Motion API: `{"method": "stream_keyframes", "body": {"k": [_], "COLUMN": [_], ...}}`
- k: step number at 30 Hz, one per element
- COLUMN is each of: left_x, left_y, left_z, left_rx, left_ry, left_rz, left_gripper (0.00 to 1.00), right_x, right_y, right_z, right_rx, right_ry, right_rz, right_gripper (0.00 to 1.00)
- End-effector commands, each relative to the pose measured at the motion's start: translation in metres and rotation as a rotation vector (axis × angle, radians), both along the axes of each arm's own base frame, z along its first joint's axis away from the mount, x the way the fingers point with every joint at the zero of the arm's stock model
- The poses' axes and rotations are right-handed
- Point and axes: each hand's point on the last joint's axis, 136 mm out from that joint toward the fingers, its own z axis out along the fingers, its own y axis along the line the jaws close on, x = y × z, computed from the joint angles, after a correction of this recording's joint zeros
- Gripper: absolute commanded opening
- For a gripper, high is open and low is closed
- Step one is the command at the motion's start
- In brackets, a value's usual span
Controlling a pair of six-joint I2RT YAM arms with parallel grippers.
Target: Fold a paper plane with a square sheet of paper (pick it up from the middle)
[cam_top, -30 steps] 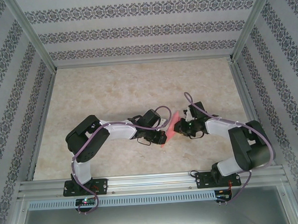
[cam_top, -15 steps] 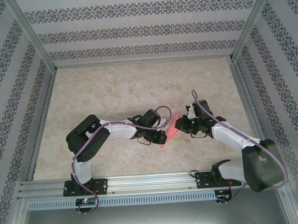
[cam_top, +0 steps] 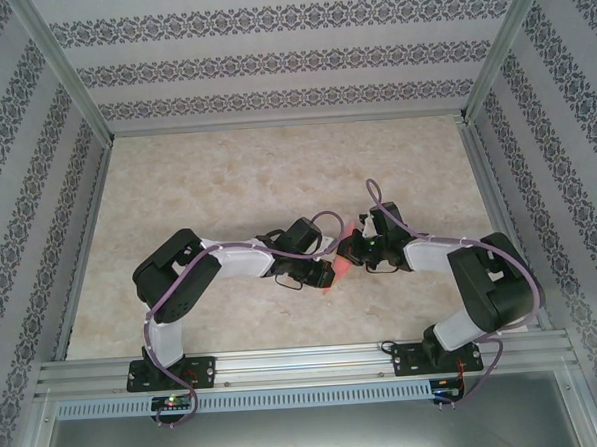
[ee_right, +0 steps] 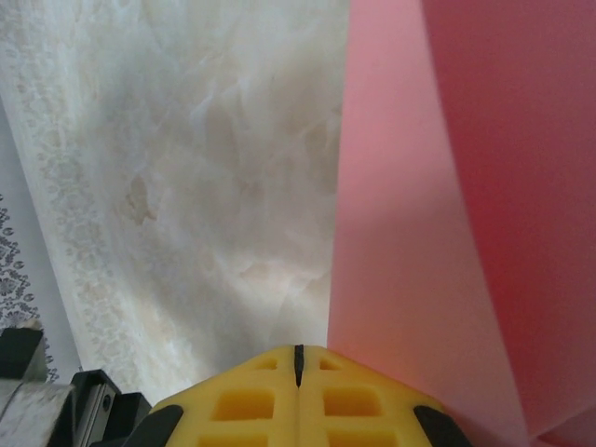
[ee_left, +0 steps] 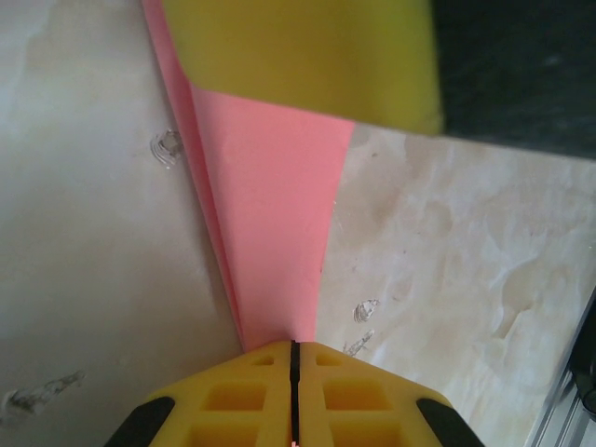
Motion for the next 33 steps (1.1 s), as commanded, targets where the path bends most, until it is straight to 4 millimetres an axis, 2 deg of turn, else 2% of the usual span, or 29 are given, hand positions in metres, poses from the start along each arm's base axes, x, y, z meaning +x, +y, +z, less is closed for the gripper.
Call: {"method": "stream_keyframes", "body": {"k": [1,10,14,22,25,33], "left_x": [-0.023,-0.024,-0.022,0.005,0.019,0.044], "left_y": [0.045,0.043,0.034,0.001,-0.007,-0.019], "left_z": [-0.064,-0.061,-0.043,0.021,0.03,0.028], "left_rx": [0.225,0.212,0.158,-0.009,-0.029,-0.043], "left_ry": [0.095,0.098,0.095,0.008,-0.023,-0.058], "left_rz": [0.007,0.001,0.009,0.053,0.079,0.118], "left_gripper": [0.1,0.1,0.11,0.11,0.11,0.11], "right_x": [0.006,0.001,-0.006,-0.014,-0.016,-0.018], "right_y": [-0.005,-0.027,-0.034,-0.033,-0.032,-0.029], "right_z": [-0.007,-0.04,-0.047,-0.052,-0.052,-0.051], "right_rx": [0.004,-0.121,-0.158,-0.162,-0.15,-0.124], "right_ry": [-0.01,0.066,0.09,0.105,0.105,0.102], "right_rz": [-0.006,-0.015,-0.016,0.005,0.006,0.006], "right_gripper": [0.02,0.02,0.01,0.0,0.0,0.0]}}
